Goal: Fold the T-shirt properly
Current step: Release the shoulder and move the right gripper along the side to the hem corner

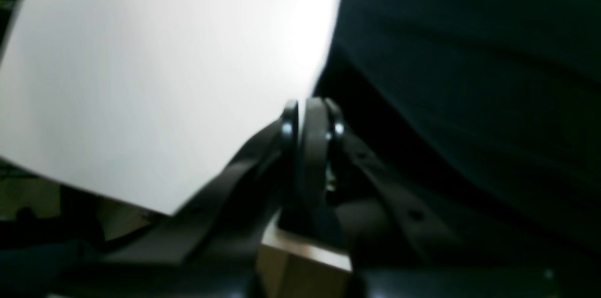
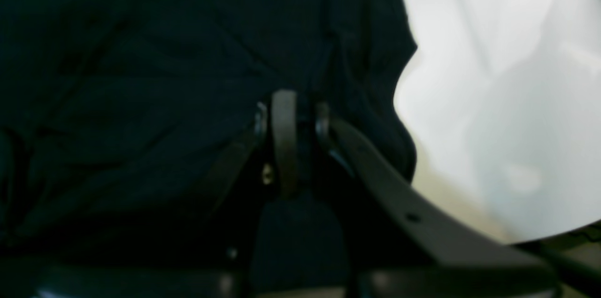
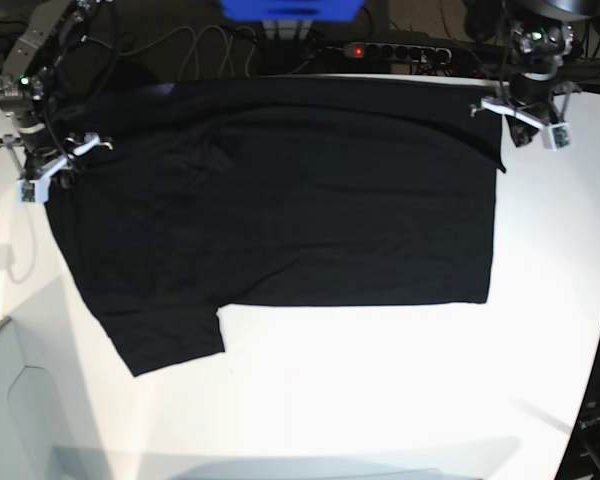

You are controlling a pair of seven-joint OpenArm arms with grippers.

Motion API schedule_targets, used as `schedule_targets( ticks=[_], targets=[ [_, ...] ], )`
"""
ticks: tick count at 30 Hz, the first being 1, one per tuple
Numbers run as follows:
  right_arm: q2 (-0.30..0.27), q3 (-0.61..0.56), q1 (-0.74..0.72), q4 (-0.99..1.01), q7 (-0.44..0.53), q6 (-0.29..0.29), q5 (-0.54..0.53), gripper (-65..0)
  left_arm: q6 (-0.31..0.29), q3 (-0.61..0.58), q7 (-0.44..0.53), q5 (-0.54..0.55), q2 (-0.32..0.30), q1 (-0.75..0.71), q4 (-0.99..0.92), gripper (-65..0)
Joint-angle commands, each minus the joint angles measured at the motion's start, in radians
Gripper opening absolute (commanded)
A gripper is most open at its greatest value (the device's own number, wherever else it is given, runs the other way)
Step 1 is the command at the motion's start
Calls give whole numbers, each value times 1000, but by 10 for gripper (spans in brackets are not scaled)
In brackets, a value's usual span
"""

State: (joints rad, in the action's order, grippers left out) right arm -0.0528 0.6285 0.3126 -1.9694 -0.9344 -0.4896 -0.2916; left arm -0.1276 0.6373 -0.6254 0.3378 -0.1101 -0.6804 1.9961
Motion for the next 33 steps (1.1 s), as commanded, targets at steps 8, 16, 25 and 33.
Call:
schedule_targets(
  ticks=[8, 16, 25, 33],
  targets=[
    [-19, -3, -83, -21, 19, 10, -8, -605, 1, 97, 51, 244, -17, 11, 16, -621],
    [-19, -5, -171, -15, 19, 10, -7, -604, 1, 94, 51, 396, -55, 27, 16, -620],
    [-77, -34, -266, 14, 19, 10, -7, -497, 3, 97, 48, 398, -104, 74, 16, -619],
    [-233, -181, -412, 265, 24, 9, -11, -371, 10, 94, -9, 393, -15, 113, 15, -619]
  ],
)
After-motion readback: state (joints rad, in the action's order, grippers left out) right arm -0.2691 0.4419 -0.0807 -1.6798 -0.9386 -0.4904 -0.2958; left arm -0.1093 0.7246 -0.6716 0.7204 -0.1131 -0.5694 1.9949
